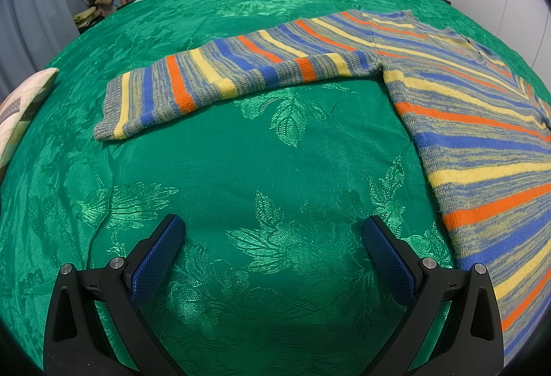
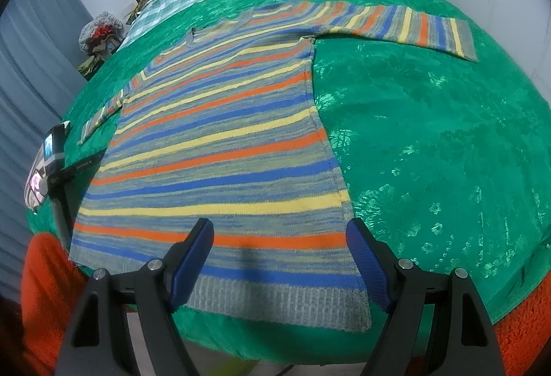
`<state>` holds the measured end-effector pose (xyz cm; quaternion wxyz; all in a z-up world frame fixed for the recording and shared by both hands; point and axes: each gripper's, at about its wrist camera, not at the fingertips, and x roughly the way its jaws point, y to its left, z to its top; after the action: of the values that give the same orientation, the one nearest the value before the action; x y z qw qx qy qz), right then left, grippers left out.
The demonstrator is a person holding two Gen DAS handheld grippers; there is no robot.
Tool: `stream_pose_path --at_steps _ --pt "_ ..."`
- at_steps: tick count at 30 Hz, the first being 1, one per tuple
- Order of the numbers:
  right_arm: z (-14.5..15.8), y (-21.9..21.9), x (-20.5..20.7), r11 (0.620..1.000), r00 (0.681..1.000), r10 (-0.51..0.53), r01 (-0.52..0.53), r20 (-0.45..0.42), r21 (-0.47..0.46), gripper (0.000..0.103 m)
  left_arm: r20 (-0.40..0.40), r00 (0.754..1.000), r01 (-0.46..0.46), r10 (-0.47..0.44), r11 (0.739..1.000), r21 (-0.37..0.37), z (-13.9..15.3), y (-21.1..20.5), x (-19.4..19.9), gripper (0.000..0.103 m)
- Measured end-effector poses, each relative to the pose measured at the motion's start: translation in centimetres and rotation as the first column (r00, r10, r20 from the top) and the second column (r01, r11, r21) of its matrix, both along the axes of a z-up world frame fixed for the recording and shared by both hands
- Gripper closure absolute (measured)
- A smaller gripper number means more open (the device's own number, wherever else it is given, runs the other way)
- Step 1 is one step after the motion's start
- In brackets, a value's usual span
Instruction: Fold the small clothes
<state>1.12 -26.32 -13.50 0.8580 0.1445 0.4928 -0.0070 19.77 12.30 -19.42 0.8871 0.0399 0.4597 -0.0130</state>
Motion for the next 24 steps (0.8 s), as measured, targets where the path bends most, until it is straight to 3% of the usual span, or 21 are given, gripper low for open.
stream_pose_path --at_steps 24 --pt "0.03 0.29 0.14 1.000 1.000 0.015 -0.015 -0.009 -0.018 0.024 0.007 1.000 -0.003 0.003 1.000 0.000 0.02 -0.02 -0.03 0.000"
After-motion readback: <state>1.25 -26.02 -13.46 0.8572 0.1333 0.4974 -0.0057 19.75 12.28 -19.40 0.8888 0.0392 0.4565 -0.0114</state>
